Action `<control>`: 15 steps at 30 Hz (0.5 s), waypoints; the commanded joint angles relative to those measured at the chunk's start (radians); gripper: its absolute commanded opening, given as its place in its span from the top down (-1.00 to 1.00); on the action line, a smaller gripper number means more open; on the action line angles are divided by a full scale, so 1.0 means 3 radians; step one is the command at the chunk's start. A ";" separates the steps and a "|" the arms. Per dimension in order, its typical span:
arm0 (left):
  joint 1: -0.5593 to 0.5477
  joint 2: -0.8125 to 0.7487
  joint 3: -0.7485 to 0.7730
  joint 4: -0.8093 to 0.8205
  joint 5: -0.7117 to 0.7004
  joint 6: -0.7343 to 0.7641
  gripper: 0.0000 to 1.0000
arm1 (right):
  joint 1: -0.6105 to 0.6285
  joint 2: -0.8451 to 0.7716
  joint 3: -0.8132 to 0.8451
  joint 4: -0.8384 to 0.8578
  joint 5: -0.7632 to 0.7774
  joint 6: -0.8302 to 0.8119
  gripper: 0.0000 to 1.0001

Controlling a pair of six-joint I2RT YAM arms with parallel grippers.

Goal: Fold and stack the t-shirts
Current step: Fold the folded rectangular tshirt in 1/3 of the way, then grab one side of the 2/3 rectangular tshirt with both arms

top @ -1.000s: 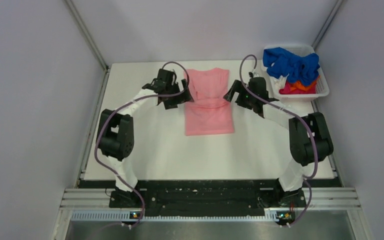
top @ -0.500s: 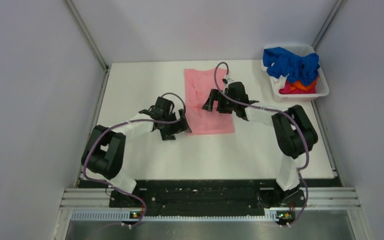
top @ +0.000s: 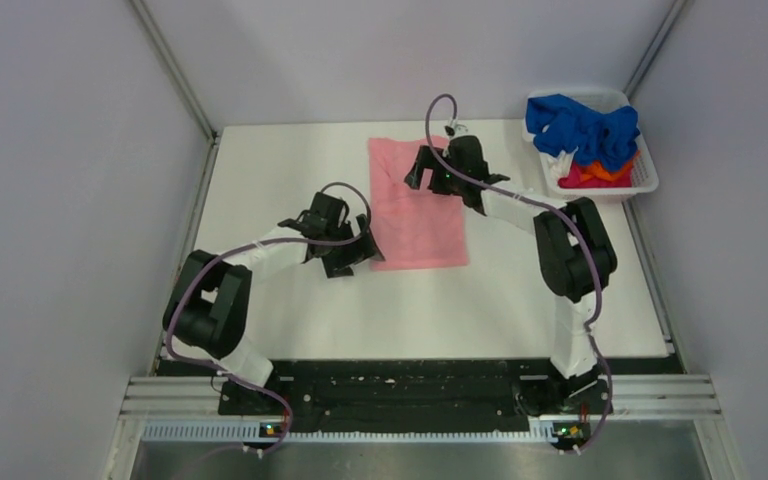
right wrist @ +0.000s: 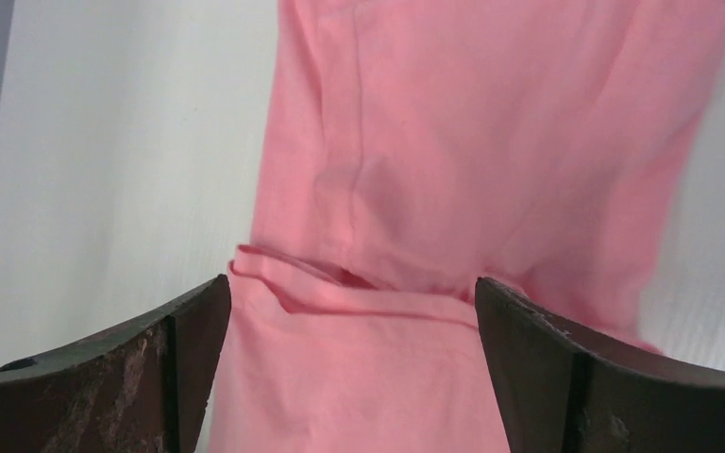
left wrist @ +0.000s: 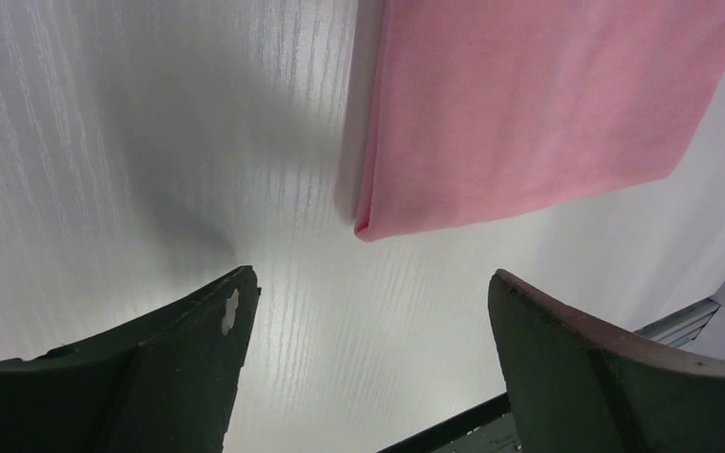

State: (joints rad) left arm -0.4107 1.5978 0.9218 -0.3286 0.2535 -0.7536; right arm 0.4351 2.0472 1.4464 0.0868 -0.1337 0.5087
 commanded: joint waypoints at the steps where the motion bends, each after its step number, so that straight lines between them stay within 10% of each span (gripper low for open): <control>1: -0.0052 0.0117 0.0088 0.0204 0.0008 -0.0066 -0.83 | -0.0042 -0.0729 -0.0554 -0.0186 0.0319 0.0042 -0.97; 9: -0.0111 0.0407 0.0053 0.0350 0.0045 -0.0121 -0.17 | -0.0194 -0.2008 -0.2288 -0.0375 0.0435 0.0686 -0.95; 15: -0.0106 0.0629 0.0194 0.0378 -0.0022 -0.0128 0.24 | -0.0196 -0.2059 -0.2578 -0.0348 0.0128 0.0642 -0.69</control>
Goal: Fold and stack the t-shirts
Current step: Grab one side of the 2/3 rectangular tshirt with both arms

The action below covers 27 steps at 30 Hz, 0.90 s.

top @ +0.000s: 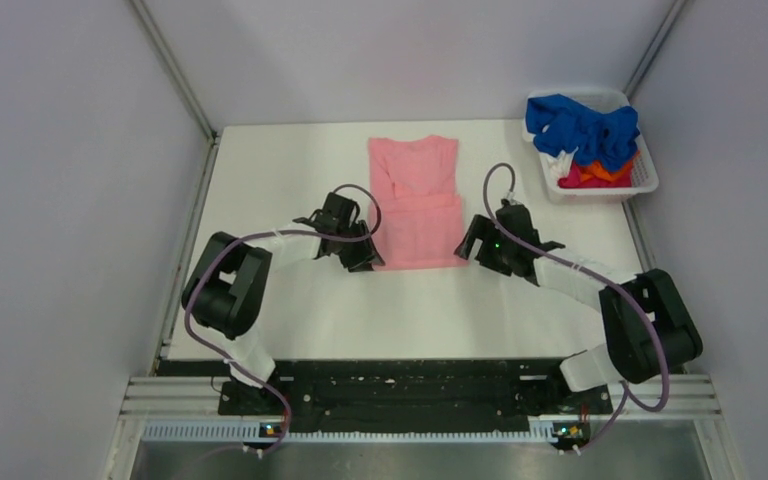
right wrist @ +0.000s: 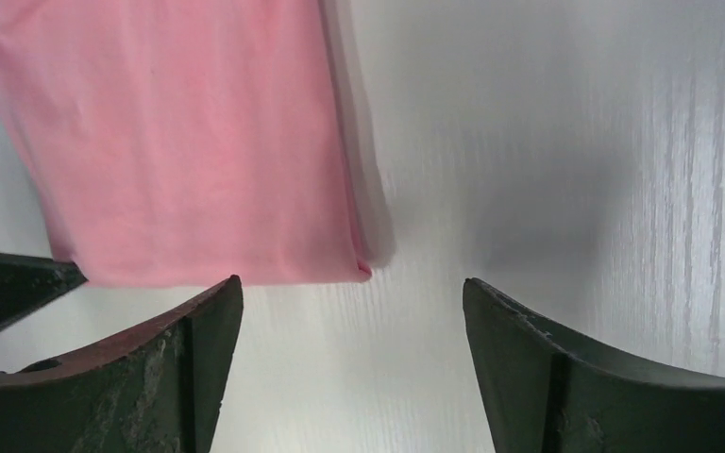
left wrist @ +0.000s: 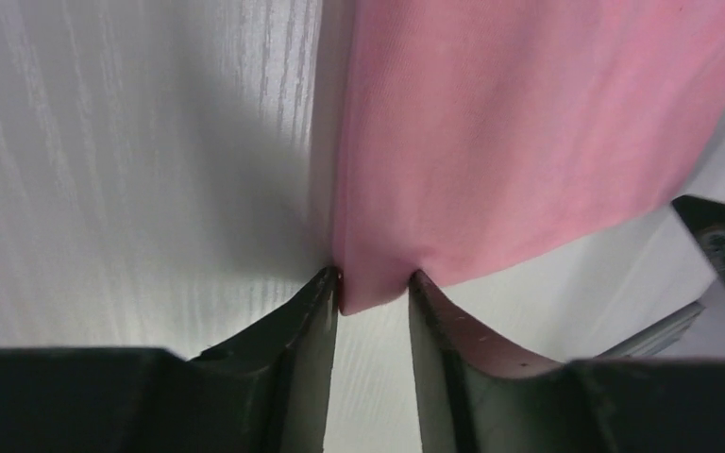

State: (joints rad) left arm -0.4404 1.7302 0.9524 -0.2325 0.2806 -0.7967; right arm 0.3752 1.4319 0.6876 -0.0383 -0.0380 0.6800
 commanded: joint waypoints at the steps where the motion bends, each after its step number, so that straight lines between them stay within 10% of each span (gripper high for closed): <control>1: -0.0014 0.0206 0.0109 0.0046 -0.0120 0.0028 0.34 | 0.0004 0.0042 -0.0058 0.0094 -0.0237 0.0071 -0.64; 4: -0.0010 0.0260 0.0165 0.0025 -0.0165 0.0053 1.00 | 0.0012 0.0163 -0.0077 0.0309 -0.0334 0.0083 -0.39; 17: -0.0037 0.0009 -0.0044 0.0140 -0.0127 0.0191 1.00 | 0.0252 0.0355 -0.0035 0.0177 -0.0403 0.0083 0.98; 27: -0.0484 -0.1162 -0.0939 -0.0142 -0.0637 0.0057 1.00 | 0.0752 -0.0564 -0.0451 -0.0323 -0.0521 0.0013 1.00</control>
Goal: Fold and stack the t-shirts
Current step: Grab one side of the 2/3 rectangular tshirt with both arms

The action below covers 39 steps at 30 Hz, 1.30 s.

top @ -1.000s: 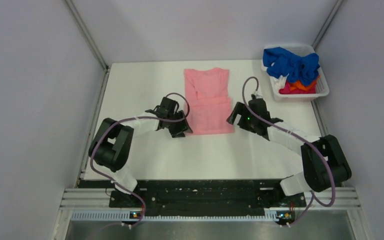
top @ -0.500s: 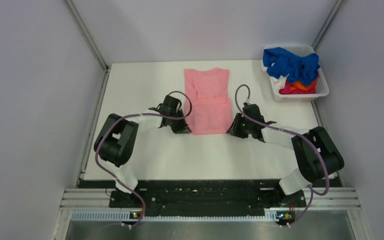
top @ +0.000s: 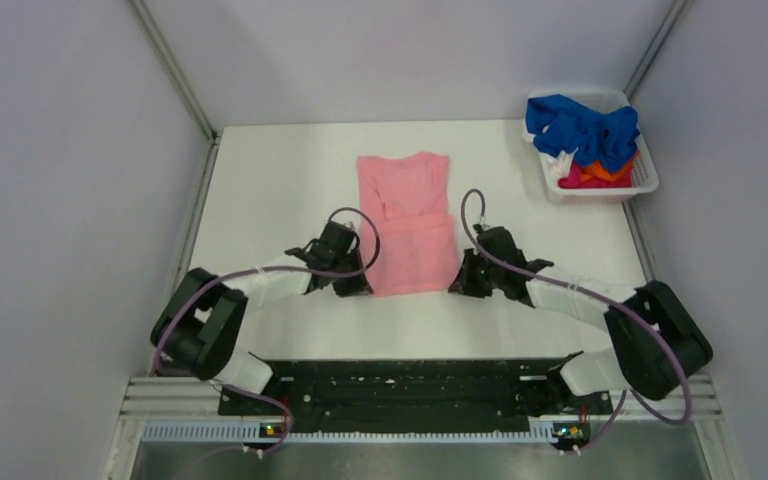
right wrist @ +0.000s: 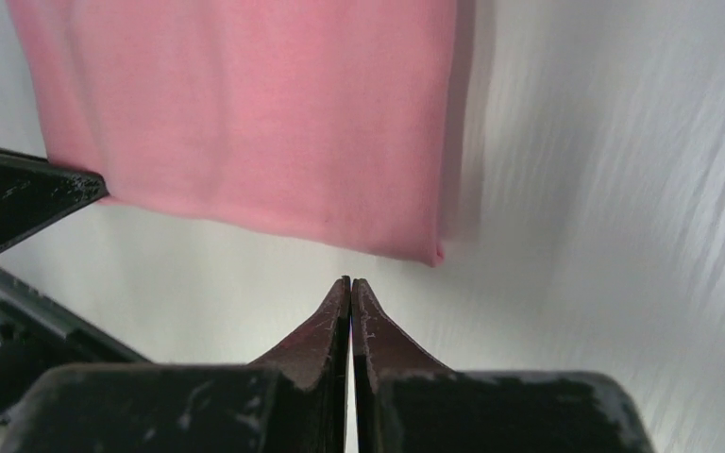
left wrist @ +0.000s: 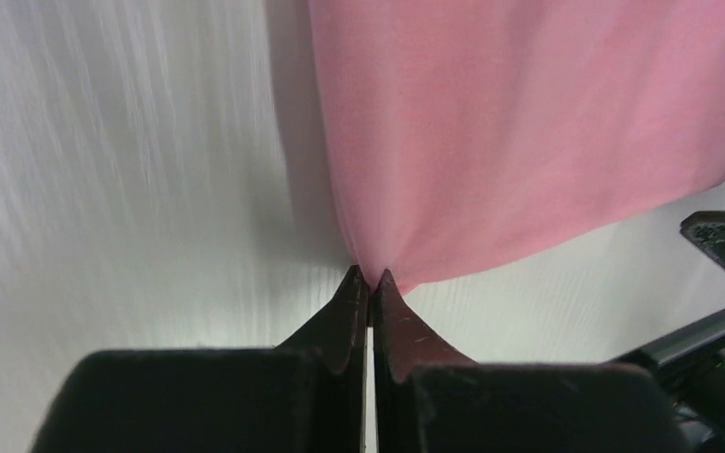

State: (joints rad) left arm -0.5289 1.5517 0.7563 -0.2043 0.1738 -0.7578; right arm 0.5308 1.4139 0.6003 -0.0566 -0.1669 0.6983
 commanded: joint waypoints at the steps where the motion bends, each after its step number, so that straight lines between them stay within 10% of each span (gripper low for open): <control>1: -0.0282 -0.0716 -0.0376 -0.0309 -0.0353 -0.0134 1.00 | 0.0315 -0.0647 -0.0210 -0.0321 -0.0130 -0.0035 1.00; 15: -0.0783 -0.1904 -0.0281 -0.0973 -0.0761 -0.0284 1.00 | 0.0513 -0.1462 -0.0162 -0.0945 -0.0271 -0.0103 0.98; 21: -0.0783 -0.1787 -0.0458 -0.0944 -0.0619 -0.0357 1.00 | 0.0567 -0.0896 -0.0321 -0.0592 -0.0304 -0.0046 0.12; 30: -0.0783 -0.1853 -0.0742 -0.0821 -0.0596 -0.0481 1.00 | 0.0590 -0.0373 -0.0337 -0.0453 0.0193 0.0009 0.05; 33: -0.0784 -0.1869 -0.0797 -0.0773 -0.0595 -0.0505 1.00 | 0.0604 -0.0223 -0.0343 -0.0269 0.0105 -0.0003 0.19; 37: -0.0783 -0.1898 -0.0827 -0.0758 -0.0622 -0.0526 1.00 | 0.0709 -0.0061 -0.0227 -0.0359 0.0028 -0.0047 1.00; 39: -0.0784 -0.1963 -0.0817 -0.0763 -0.0650 -0.0537 1.00 | 0.0759 -0.0130 -0.0183 -0.0502 0.0065 -0.0068 1.00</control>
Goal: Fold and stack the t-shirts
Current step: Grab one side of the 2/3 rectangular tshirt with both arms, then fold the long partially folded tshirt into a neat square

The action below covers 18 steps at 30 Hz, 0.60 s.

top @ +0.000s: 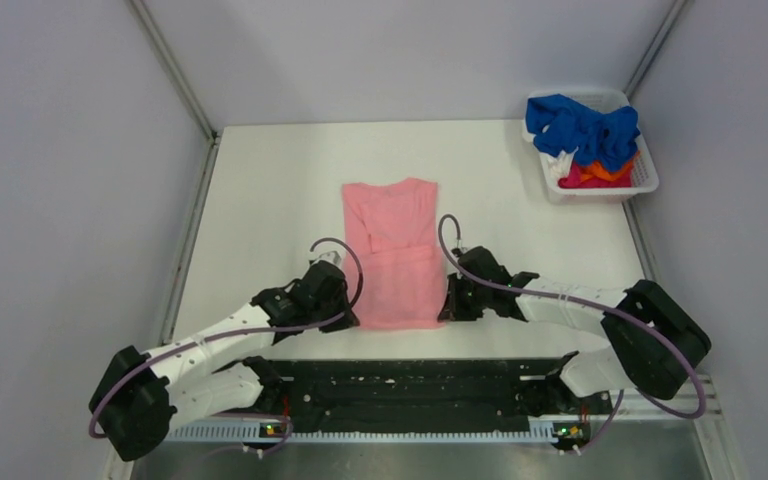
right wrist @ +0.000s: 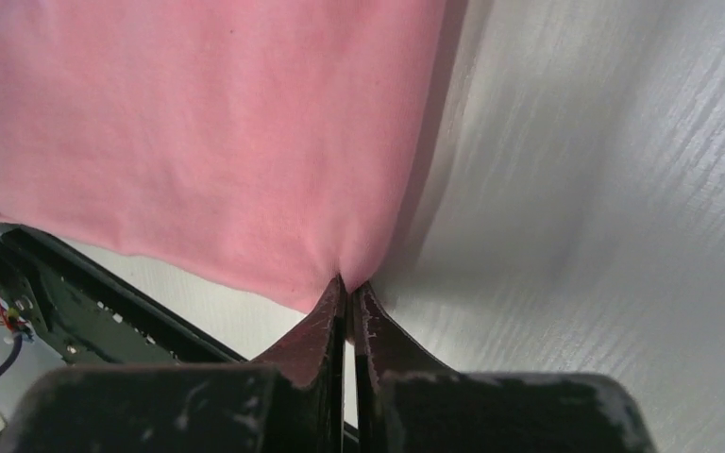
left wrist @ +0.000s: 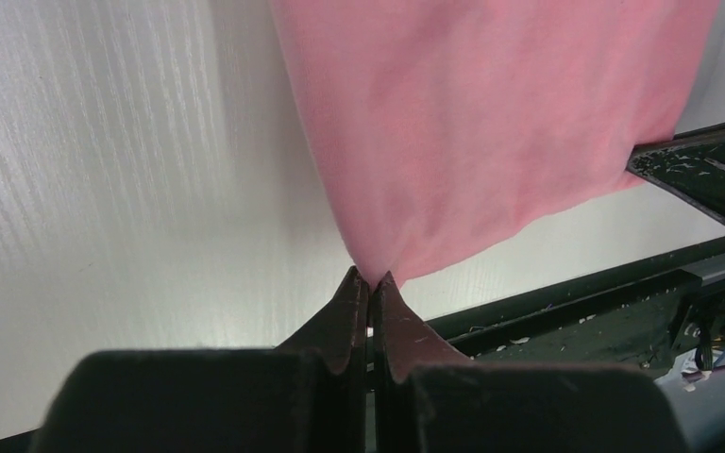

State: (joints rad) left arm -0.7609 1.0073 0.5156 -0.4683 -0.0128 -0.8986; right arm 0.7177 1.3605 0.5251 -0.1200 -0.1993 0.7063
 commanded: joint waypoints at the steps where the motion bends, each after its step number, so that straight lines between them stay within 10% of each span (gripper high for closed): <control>1: -0.0015 -0.0193 0.0002 0.0103 -0.0037 -0.0071 1.00 | 0.0135 -0.0048 0.0093 -0.0358 0.0194 -0.0095 1.00; 9: 0.0004 -0.0477 0.0400 0.0180 -0.0476 0.0223 1.00 | 0.0116 -0.0442 0.0825 -0.0872 0.0177 -0.0359 1.00; 18: 0.0618 0.0411 0.1325 0.0593 -0.0544 0.0936 1.00 | -0.0395 0.0035 0.1694 -0.0775 0.0127 -0.0549 1.00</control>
State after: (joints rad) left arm -0.6693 1.0321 0.8120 -0.4152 -0.1761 -0.7418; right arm 0.6823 1.3144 0.9192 -0.3641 -0.1589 0.5838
